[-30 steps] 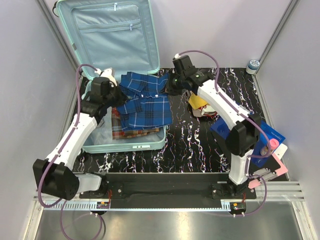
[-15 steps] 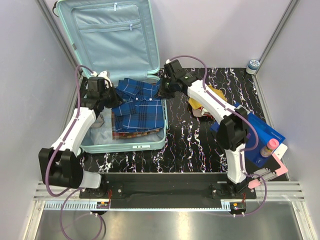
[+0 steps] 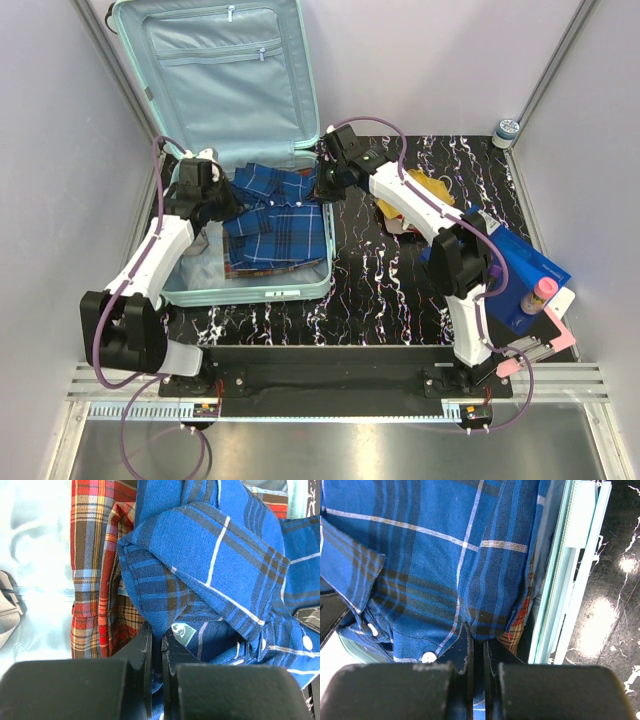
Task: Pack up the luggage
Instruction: Place the clothes in the luggage.
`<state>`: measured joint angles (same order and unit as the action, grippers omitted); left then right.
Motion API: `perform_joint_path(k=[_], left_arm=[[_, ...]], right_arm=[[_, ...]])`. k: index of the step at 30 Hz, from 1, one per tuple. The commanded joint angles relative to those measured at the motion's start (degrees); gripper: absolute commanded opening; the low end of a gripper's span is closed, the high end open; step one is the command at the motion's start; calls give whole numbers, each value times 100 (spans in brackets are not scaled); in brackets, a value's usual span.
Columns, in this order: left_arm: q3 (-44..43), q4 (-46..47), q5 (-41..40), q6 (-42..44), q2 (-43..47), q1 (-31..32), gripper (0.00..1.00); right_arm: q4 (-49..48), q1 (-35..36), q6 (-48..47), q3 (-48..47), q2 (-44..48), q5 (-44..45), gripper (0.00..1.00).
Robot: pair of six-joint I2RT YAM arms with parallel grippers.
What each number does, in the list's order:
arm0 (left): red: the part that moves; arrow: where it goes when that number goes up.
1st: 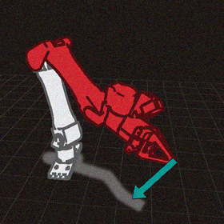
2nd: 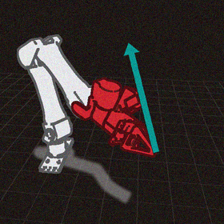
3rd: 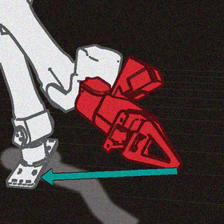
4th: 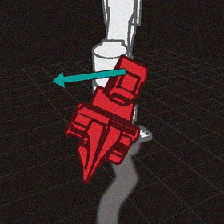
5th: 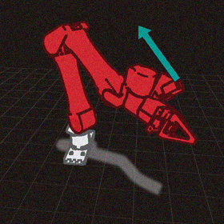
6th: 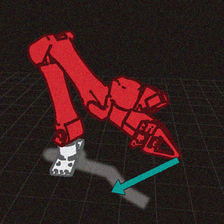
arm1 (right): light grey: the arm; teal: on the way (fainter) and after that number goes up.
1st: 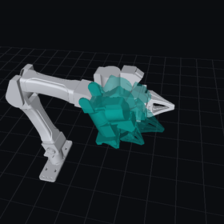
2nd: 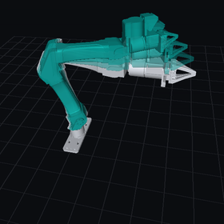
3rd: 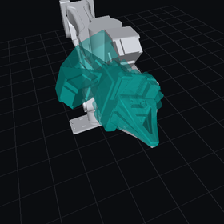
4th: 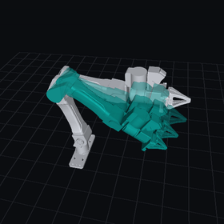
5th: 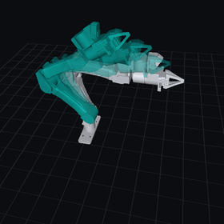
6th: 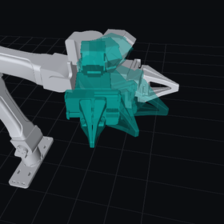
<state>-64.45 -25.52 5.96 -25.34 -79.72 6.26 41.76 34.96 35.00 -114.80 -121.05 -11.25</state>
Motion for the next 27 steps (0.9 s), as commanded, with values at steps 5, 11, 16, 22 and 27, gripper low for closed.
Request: perform_joint_path(k=[5, 11, 16, 22, 27], left_arm=[[-164, 74, -1298, 126, -70, -380, 4], [-341, -146, -1378, 205, 106, -494, 57], [-349, -278, -1246, 258, 238, -503, 78], [-244, -191, -755, 223, 606, -433, 78], [177, 309, -631, 118, 949, 120, 78]], right_arm=[[631, -68, -450, -68, 205, 26, 6], [1291, -42, -819, -551, 170, 34, 62], [1475, -42, -934, -762, 354, 421, 77], [1511, -42, -1030, -1158, 513, 387, 75], [1511, -42, -1013, -1676, 153, 9, 54]])
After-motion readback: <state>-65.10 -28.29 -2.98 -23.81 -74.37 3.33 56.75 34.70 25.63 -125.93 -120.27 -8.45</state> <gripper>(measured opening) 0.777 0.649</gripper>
